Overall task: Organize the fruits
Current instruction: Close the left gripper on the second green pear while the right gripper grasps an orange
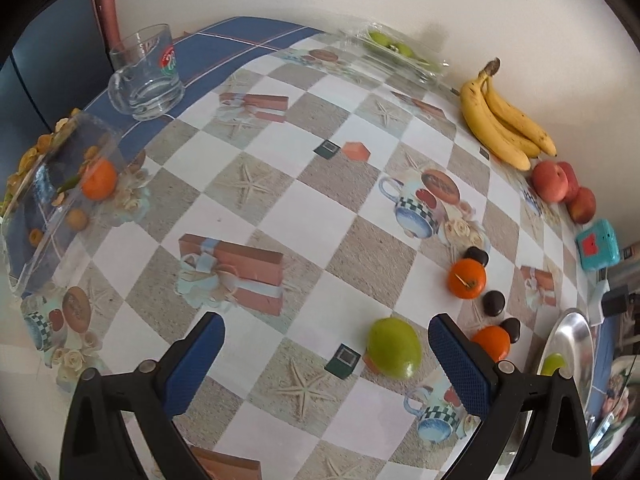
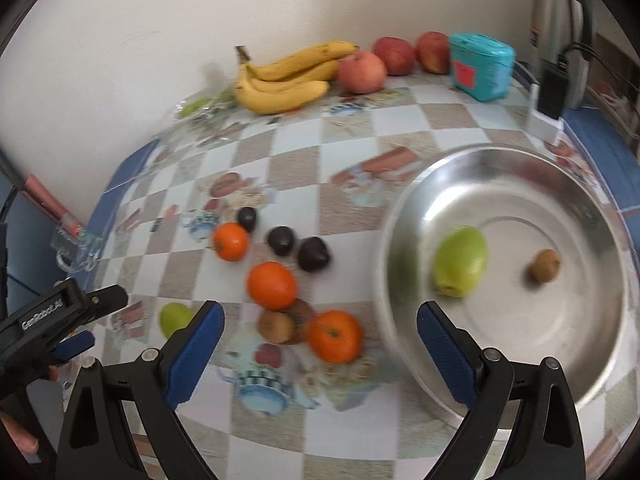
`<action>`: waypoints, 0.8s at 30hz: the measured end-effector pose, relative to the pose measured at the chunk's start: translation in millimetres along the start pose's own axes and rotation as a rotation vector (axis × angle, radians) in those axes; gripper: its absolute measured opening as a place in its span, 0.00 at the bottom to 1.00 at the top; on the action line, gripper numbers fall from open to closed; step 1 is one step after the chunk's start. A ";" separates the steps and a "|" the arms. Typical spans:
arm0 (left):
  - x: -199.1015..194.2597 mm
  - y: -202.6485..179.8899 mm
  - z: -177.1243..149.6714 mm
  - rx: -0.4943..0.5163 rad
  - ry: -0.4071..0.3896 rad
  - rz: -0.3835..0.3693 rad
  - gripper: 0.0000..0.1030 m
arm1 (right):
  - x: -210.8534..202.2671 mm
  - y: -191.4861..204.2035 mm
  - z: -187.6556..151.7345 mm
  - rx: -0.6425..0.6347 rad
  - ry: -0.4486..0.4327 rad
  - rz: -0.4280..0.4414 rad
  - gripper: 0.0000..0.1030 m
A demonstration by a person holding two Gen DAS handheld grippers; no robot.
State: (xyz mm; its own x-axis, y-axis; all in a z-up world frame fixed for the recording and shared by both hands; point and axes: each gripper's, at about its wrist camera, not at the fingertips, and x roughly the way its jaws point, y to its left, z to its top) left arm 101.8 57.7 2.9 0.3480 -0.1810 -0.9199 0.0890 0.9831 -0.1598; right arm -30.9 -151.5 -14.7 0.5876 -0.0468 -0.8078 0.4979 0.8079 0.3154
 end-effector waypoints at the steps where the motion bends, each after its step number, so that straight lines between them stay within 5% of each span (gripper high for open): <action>1: -0.3 0.3 0.7 0.000 -0.001 -0.001 1.00 | 0.7 3.8 0.6 -0.004 -0.003 0.019 0.94; 17: 18.6 -13.6 -2.9 0.025 0.080 -0.061 1.00 | 10.9 16.0 0.6 -0.046 0.042 0.055 0.93; 24: 33.0 -22.9 -9.2 0.015 0.145 -0.131 0.92 | 17.2 13.8 -2.6 -0.054 0.077 0.039 0.61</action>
State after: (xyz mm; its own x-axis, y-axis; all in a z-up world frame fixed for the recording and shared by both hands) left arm 102.7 29.4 -27.1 0.1941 -0.3008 -0.9337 0.1394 0.9506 -0.2773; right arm -15.6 -139.6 -25.6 0.5541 0.0292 -0.8319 0.4392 0.8387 0.3220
